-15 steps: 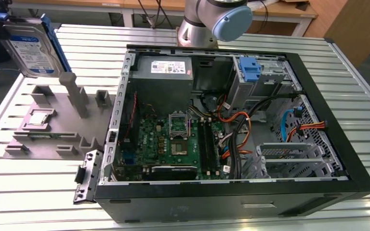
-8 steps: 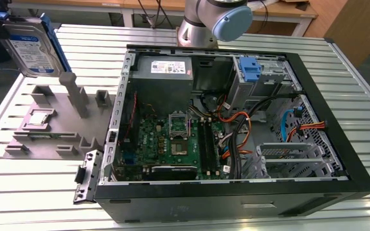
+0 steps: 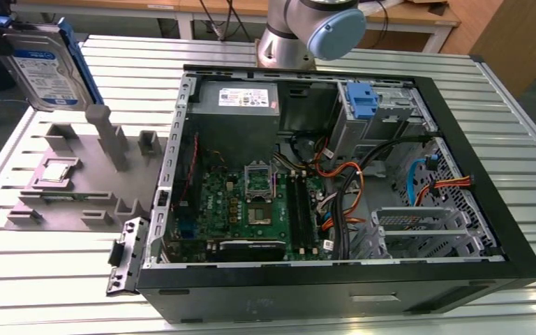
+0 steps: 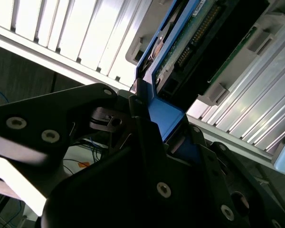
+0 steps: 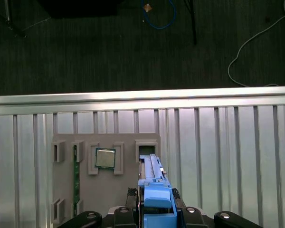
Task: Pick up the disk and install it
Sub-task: 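Pick up the disk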
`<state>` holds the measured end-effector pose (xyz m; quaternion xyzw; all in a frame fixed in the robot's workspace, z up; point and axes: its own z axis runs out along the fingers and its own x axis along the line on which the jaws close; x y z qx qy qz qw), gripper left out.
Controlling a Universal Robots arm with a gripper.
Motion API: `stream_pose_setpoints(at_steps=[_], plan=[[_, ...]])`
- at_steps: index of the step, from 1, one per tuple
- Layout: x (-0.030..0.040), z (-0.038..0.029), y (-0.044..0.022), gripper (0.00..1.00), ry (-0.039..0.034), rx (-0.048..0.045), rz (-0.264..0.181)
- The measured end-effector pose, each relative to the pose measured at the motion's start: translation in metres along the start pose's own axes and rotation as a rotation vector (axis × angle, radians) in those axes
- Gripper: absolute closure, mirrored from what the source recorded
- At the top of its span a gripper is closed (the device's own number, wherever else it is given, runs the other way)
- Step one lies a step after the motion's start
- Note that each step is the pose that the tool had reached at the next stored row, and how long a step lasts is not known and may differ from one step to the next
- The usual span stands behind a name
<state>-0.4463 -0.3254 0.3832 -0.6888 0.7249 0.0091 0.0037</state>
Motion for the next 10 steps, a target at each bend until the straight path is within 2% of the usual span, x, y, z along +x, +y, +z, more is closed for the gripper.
stream_pose_setpoints(at_steps=[10], plan=[[-0.0001,-0.0034,0.0,0.63,0.0,0.0001,0.0]])
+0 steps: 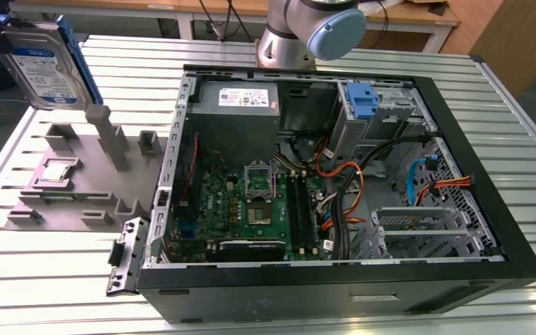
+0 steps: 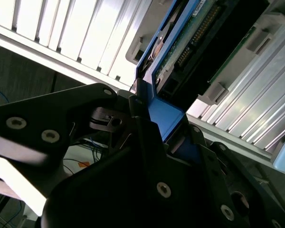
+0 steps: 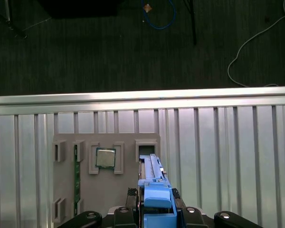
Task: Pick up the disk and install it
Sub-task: 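Pick up the disk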
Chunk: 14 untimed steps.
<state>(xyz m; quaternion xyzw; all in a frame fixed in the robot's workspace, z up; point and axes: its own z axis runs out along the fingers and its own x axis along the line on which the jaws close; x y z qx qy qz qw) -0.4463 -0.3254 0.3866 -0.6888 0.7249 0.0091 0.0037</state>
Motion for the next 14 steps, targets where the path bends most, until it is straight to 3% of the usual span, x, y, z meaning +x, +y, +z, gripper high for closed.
stream_pose_setpoints(at_steps=[14], plan=[[-0.0001,-0.0059,0.0001,0.63,0.0,0.0,0.0]])
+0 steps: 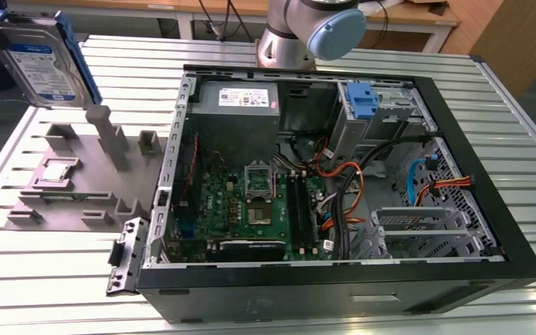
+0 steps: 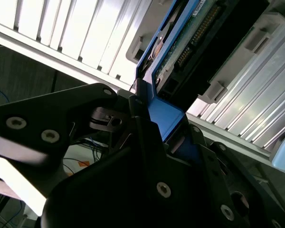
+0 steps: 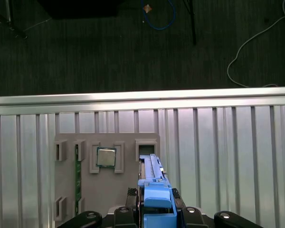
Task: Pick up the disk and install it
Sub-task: 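Pick up the disk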
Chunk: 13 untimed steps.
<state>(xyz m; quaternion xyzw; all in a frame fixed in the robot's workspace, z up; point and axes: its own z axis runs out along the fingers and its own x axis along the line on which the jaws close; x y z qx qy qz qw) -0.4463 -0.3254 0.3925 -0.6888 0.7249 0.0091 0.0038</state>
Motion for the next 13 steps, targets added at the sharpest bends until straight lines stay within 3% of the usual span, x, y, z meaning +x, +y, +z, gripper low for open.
stream_pose_setpoints(at_steps=[13], plan=[[-0.0002,-0.0116,0.0001,0.63,0.0001,0.0,0.0]])
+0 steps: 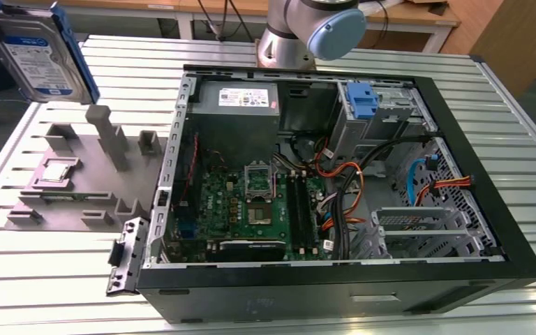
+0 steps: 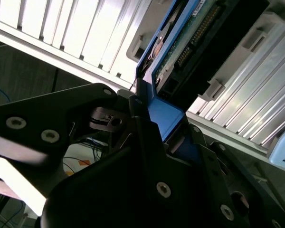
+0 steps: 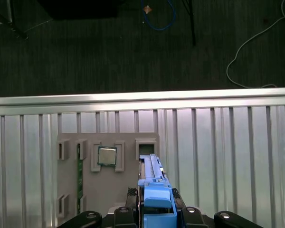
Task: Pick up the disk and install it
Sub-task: 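Pick up the disk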
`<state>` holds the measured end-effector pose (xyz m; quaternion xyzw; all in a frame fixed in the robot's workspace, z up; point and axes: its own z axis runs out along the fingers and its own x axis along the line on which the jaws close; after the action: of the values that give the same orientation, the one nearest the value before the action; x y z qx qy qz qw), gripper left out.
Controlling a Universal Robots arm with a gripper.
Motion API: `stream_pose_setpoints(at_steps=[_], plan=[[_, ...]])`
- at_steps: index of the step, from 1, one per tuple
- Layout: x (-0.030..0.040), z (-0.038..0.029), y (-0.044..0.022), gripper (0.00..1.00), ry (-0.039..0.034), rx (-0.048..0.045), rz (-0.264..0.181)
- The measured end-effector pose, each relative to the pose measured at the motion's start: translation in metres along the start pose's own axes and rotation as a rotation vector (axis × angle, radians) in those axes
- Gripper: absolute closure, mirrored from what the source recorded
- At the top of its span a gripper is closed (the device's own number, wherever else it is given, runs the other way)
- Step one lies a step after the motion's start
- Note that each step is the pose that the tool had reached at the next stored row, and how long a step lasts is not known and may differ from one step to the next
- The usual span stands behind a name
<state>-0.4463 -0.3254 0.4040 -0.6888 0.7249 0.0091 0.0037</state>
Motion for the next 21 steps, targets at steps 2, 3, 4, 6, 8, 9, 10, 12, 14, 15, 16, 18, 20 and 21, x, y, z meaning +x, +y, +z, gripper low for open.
stream_pose_setpoints(at_steps=[2,3,4,6,8,9,10,12,14,15,16,18,20,21], plan=[[0.0,-0.0022,0.0,0.63,0.0,0.0001,0.0],[-0.0001,-0.0033,0.0,0.63,-0.0001,0.0,0.0],[-0.0001,-0.0045,0.0,0.63,0.0,0.0001,0.0],[-0.0001,-0.0069,0.0001,0.63,0.0,0.0,0.0],[-0.0002,-0.0096,0.0001,0.63,0.0,0.0,0.0],[-0.0002,-0.0108,0.0001,0.63,0.0,0.0,0.0],[-0.0002,-0.012,0.0001,0.63,0.0,0.0001,0.0],[-0.0003,-0.0146,0.0001,0.63,0.0,-0.0001,0.0],[-0.0003,-0.0169,0.0002,0.63,-0.0001,0.0,0.0],[-0.0003,-0.0182,0.0002,0.63,0.0,0.0001,0.0],[-0.0004,-0.0194,0.0002,0.63,0.0,0.0,0.0],[-0.0004,-0.0221,0.0002,0.63,0.0,0.0,0.0],[-0.0004,-0.0245,0.0002,0.63,-0.0001,0.0001,0.0],[-0.0005,-0.0258,0.0002,0.63,-0.0001,0.0001,0.0]])
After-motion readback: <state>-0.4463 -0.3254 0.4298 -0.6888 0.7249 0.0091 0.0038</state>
